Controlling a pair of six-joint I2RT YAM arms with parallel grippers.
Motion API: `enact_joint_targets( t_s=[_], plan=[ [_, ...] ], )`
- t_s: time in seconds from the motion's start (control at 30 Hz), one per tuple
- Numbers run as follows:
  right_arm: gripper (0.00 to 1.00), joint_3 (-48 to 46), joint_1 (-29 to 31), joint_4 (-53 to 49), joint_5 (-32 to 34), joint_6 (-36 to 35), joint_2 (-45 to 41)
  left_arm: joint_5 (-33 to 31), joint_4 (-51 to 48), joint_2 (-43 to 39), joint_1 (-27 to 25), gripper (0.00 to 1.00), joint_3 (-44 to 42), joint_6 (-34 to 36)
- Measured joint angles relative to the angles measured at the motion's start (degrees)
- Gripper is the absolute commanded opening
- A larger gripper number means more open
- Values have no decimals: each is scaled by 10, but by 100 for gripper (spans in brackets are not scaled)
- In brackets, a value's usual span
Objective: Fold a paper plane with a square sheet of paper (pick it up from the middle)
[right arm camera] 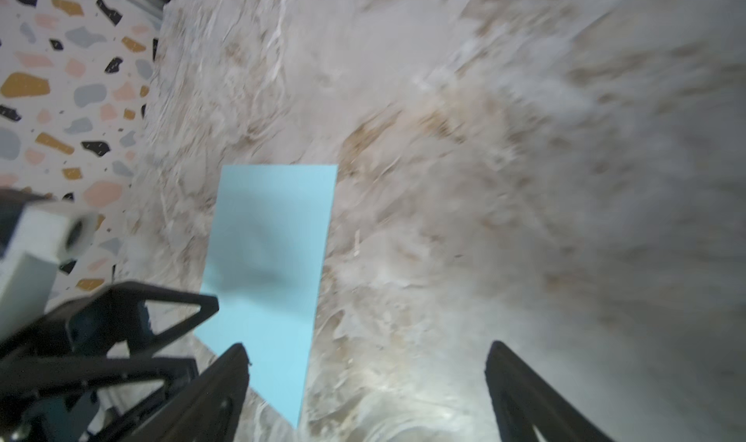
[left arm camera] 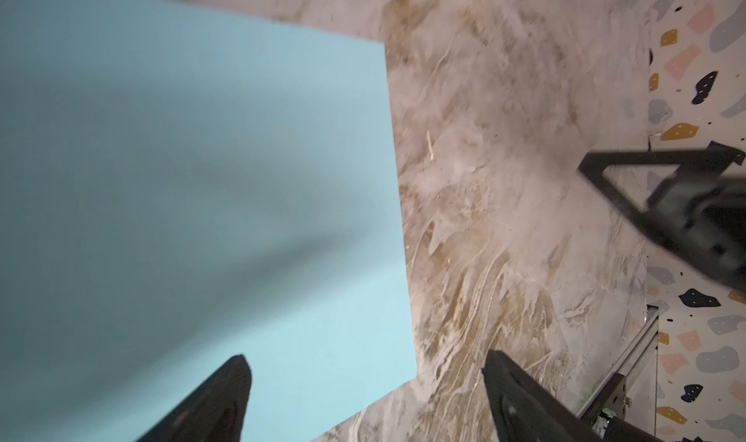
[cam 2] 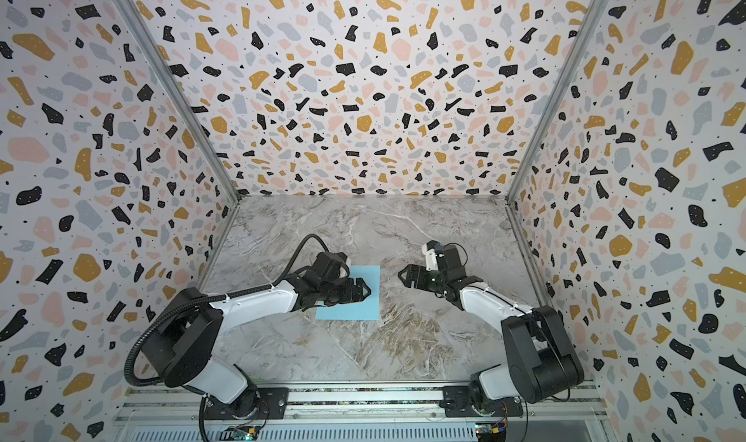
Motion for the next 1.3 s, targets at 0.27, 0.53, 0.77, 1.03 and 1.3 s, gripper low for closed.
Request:
enact_joint_targets(
  t_s=[0.27,0.53,0.77,1.03,1.3],
  plan=[
    [59,69,126,9,-10,58,101,3,-25,26,73,84,12,56],
    [52,105,138,26,-17,84,183,6,-42,82,72,84,42,79],
    [51,105,138,33,-23,85,200,16,-37,93,72,85,42,79],
    [51,105,138,59,-35,85,215,15,-16,90,72,86,30,78],
    [51,113,138,82,-49,84,233,22,11,88,73,86,19,74]
  ],
)
